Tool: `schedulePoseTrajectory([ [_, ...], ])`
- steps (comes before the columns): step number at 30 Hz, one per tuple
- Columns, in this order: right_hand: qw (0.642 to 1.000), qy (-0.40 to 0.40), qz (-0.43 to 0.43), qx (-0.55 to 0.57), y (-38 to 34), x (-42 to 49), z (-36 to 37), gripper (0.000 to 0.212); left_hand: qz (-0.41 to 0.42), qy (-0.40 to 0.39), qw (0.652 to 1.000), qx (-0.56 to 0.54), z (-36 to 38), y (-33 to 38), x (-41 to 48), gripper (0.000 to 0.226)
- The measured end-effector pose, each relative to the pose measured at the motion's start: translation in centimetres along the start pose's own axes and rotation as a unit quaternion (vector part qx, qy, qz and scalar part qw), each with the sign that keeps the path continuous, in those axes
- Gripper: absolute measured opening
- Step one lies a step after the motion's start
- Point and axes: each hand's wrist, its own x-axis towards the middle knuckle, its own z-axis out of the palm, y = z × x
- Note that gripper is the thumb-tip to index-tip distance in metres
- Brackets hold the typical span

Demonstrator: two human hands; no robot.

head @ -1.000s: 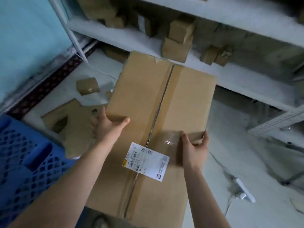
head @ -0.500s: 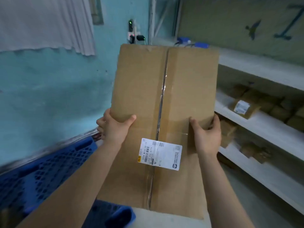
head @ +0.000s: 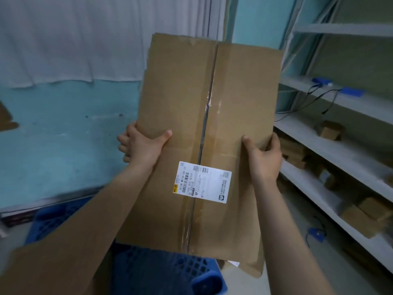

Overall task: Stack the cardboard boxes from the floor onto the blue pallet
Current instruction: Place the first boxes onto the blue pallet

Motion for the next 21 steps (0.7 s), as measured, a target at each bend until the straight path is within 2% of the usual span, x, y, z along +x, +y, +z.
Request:
schedulePoseTrajectory([
  [3,0.999,-0.038,0.0,-0.012,0.4,-2.0,5.0,0.061,-0.027,0.022,0.999,0.018,-3.4,-3.3,2.5,0.097],
  [11,0.98,-0.185,0.024,-0.064,5.2,-4.5,16.4,0.054,-0.149,0.078,0.984,0.066,-7.5,-12.9,6.3,0.094],
  [15,0.966,-0.242,0.026,-0.084,9.0,-5.0,20.8,0.042,-0.19,0.092,0.974,0.081,-7.5,-17.8,7.3,0.095],
  [21,0.942,-0.303,0.049,-0.135,17.5,-7.1,26.1,0.063,-0.246,0.067,0.964,0.069,-6.2,-28.2,8.1,0.095],
])
